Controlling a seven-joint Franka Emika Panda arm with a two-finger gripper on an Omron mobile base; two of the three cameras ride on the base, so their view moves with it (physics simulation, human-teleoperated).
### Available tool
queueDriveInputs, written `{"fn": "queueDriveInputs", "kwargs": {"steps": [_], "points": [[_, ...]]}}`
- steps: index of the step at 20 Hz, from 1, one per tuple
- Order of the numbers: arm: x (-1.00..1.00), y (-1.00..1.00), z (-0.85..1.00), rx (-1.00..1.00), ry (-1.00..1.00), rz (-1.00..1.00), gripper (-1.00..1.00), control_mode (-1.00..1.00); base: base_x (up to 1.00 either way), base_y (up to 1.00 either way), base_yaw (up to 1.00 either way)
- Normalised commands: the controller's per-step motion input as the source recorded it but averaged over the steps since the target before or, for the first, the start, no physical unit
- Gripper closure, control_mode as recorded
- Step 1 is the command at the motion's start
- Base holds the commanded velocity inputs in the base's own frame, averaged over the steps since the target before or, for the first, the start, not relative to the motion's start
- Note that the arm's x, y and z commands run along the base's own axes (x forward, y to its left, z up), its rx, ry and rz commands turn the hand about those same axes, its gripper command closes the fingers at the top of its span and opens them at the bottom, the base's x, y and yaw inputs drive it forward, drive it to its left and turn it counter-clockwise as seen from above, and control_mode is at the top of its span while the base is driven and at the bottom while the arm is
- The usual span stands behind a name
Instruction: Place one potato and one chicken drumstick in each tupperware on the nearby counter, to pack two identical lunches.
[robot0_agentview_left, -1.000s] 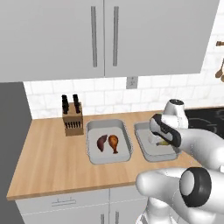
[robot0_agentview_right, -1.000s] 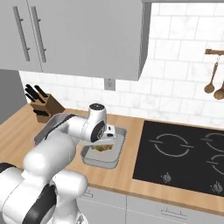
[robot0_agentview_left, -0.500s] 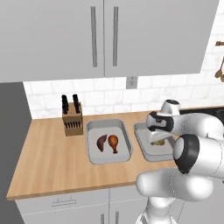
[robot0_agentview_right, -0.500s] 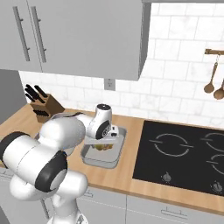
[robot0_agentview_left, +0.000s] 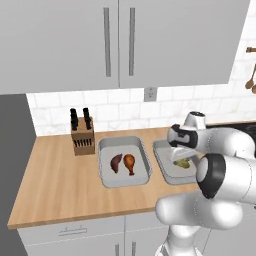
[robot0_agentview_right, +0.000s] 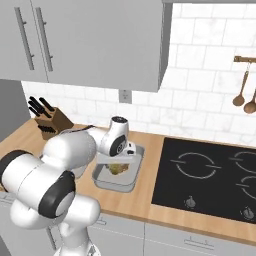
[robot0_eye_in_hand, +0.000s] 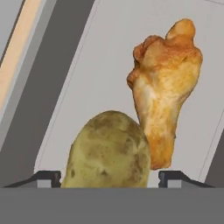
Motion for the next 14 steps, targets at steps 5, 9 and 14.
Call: {"fn": "queueDriveInputs", "kwargs": {"steps": [5,9,14], "points": [[-0.64,0.01,0.43,0.0,-0.04,0.0,-1.0,-1.0,0.0,0.0,0.0],[-0.94,0.14,0.8,0.0,-0.1,0.0,-1.0,-1.0,0.0,0.0,0.0],[-0.94,0.23,0.88,0.0,-0.24,0.0,-1.0,-1.0,0.0,0.0,0.0]]}}
